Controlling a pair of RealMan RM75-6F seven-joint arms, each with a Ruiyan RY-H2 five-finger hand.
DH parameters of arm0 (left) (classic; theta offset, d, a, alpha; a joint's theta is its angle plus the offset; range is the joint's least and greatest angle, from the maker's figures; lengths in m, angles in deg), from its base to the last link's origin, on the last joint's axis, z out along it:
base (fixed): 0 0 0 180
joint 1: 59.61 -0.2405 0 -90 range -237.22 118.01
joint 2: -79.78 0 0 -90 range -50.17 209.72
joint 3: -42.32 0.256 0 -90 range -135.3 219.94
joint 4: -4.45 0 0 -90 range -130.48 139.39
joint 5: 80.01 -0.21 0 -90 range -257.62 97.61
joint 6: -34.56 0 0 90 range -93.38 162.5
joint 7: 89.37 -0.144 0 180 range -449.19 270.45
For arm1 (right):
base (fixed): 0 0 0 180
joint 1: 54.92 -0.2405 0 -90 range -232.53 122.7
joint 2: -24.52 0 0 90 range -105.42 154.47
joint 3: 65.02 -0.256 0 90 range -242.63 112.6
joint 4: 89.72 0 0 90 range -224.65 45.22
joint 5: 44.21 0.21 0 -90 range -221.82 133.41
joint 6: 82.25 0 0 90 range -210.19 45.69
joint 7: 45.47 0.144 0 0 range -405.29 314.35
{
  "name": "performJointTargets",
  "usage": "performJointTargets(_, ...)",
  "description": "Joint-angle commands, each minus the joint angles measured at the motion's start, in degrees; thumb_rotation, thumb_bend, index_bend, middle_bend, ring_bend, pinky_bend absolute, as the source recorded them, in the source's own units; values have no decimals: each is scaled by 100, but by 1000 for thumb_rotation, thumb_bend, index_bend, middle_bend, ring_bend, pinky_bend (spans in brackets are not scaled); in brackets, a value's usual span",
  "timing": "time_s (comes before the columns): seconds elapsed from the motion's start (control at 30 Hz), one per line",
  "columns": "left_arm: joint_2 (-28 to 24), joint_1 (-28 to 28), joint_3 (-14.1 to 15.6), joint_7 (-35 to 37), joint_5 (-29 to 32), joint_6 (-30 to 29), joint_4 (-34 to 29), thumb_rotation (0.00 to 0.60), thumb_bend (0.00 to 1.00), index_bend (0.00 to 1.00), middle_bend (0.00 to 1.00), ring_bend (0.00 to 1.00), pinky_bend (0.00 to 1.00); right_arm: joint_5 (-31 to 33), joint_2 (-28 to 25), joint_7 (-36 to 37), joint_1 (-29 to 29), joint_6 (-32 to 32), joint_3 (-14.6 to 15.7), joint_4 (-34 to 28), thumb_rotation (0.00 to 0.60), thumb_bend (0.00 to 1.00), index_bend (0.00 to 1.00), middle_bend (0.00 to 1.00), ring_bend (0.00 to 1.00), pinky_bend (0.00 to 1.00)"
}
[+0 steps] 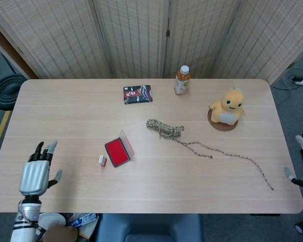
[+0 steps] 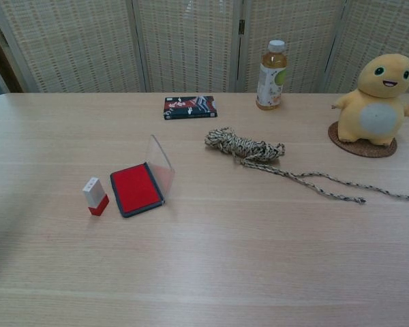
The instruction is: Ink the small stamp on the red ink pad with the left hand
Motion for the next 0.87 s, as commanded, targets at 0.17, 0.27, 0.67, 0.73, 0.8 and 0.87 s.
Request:
performJointTargets(0.17, -598, -1112, 177, 2568, -691, -117, 1578, 600, 300, 27, 128, 0, 238, 298, 390, -1401, 96, 360, -129, -371, 600, 310, 0, 0, 0, 0)
performJointTargets(0.27, -726, -1162, -12, 2755, -730, -37, 1722, 600, 300, 27, 127, 0, 214, 341, 533, -1813, 86, 420, -151, -446, 600, 310, 0, 0, 0, 0)
performJointTargets(0.67, -750, -1343, -338, 2356, -922, 351, 1748, 600, 300, 13, 115, 0, 164, 323, 559, -1966, 152, 499, -171, -526, 600, 310, 0, 0, 0, 0)
performJointTargets(0.73, -746, -1362, -387, 2310, -923, 442, 1742, 600, 300, 13, 115, 0, 157, 296, 543, -1932, 158, 495, -167, -527, 600, 310, 0, 0, 0, 0)
performJointTargets(0.8, -750, -1370, -427, 2283, -929, 525, 1742, 600, 300, 13, 115, 0, 140, 270, 540, -1926, 162, 503, -166, -523, 600, 310, 0, 0, 0, 0)
performJointTargets(0.87, -755, -1384, -478, 2278, -934, 607, 1747, 600, 300, 13, 115, 0, 130, 260, 546, -1934, 164, 509, -172, -515, 600, 310, 0, 0, 0, 0)
